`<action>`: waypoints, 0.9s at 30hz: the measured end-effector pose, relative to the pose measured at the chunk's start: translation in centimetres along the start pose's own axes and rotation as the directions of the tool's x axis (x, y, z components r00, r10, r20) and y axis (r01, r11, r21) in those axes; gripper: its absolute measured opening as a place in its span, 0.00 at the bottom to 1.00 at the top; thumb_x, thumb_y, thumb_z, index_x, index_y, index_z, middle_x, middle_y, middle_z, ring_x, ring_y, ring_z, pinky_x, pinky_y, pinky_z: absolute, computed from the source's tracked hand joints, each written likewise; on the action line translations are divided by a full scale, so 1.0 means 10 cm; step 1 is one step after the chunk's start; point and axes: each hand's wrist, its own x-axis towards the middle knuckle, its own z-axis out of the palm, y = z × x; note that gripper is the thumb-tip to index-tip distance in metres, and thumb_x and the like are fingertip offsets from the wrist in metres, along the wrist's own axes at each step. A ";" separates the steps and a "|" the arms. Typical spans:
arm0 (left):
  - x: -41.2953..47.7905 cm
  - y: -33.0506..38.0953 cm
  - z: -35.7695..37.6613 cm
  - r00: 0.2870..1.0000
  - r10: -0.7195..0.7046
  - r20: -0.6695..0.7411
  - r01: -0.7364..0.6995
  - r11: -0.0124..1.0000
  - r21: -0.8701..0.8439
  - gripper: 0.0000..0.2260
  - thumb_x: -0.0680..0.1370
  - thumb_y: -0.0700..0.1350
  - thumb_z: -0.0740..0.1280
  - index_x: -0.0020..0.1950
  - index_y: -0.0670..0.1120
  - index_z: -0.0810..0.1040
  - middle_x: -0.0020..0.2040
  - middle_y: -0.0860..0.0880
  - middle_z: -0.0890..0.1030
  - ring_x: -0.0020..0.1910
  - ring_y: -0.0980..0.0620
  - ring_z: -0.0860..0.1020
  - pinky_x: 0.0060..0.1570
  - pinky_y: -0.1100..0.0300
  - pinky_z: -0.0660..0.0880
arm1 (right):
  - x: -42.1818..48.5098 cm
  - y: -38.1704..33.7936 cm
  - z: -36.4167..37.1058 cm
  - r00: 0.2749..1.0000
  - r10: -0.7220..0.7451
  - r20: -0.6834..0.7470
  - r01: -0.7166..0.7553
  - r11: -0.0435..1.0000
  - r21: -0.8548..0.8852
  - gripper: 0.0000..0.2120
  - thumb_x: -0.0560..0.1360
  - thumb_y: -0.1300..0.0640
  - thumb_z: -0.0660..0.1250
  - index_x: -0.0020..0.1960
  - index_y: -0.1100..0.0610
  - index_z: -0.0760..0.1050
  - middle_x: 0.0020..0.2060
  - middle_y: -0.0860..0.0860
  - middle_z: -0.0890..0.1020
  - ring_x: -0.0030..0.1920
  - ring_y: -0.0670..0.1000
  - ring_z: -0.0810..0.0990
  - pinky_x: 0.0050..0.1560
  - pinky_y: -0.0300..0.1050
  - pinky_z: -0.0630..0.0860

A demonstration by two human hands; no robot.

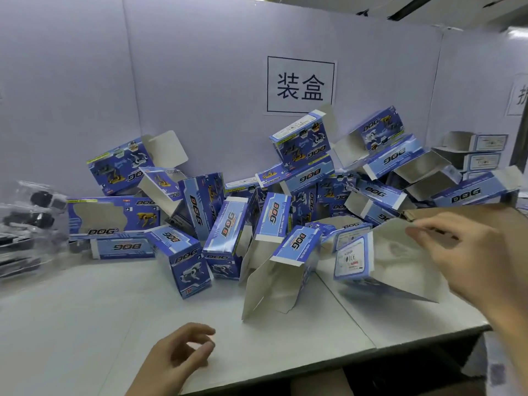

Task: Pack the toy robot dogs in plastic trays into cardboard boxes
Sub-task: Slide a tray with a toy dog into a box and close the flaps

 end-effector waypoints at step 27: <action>-0.26 1.08 -0.10 0.849 0.265 -0.457 -0.294 0.956 0.008 0.14 0.75 0.54 0.59 0.32 0.49 0.70 0.28 0.49 0.68 0.29 0.55 0.65 0.28 0.44 0.71 | -0.30 -1.46 0.53 0.775 -0.308 0.552 -0.175 0.735 0.655 0.36 0.67 0.47 0.78 0.71 0.34 0.66 0.68 0.37 0.74 0.70 0.41 0.70 0.66 0.34 0.68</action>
